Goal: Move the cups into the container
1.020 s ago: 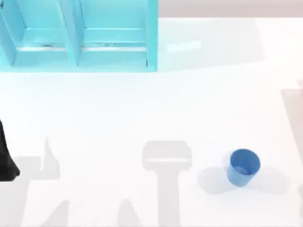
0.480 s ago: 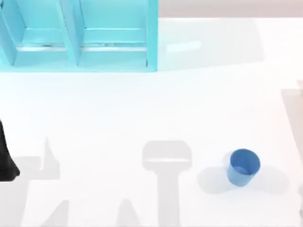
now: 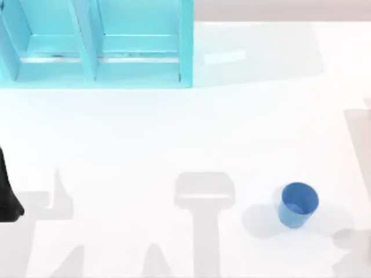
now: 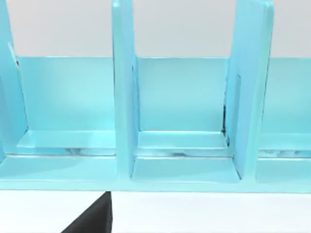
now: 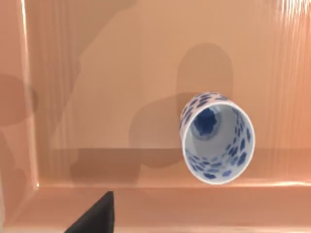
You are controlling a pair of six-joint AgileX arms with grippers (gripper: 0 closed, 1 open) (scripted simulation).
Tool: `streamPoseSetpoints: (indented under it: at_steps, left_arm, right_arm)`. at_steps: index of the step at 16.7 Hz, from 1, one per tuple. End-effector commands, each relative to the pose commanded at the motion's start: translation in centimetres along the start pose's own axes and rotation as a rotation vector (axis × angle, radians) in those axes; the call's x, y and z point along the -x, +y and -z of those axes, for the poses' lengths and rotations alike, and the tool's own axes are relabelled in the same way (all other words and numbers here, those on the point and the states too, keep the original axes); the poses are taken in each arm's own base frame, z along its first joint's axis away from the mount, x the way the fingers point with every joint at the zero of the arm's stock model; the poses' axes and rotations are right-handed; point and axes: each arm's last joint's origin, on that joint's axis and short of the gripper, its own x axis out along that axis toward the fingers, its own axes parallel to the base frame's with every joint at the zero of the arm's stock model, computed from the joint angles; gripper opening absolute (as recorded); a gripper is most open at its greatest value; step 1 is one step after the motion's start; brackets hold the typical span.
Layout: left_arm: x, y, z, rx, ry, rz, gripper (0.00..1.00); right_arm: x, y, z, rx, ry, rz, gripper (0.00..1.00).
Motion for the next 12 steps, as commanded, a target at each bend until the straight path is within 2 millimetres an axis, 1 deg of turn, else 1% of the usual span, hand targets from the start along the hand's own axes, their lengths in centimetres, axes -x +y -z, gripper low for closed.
streamPoseSetpoints:
  at_steps: [2, 4, 5, 9, 10, 12]
  left_arm:
    - [0.0, 0.0, 0.0, 0.000, 0.000, 0.000, 1.00]
    - [0.0, 0.0, 0.0, 0.000, 0.000, 0.000, 1.00]
    - [0.0, 0.0, 0.0, 0.000, 0.000, 0.000, 1.00]
    - [0.0, 0.0, 0.0, 0.000, 0.000, 0.000, 1.00]
    - [0.0, 0.0, 0.0, 0.000, 0.000, 0.000, 1.00]
    - [0.0, 0.0, 0.0, 0.000, 0.000, 0.000, 1.00]
  right_arm:
    - [2.3, 0.2, -0.2, 0.003, -0.003, 0.002, 1.00]
    - [3.6, 0.4, -0.3, 0.004, -0.007, 0.003, 1.00]
    - [3.8, 0.5, -0.3, 0.005, -0.008, 0.003, 1.00]
    - [3.7, 0.5, -0.4, 0.006, -0.007, 0.002, 1.00]
    - [3.7, 0.6, -0.6, 0.006, -0.006, 0.001, 1.00]
    - [3.4, 1.3, -1.7, 0.008, 0.000, -0.004, 1.00]
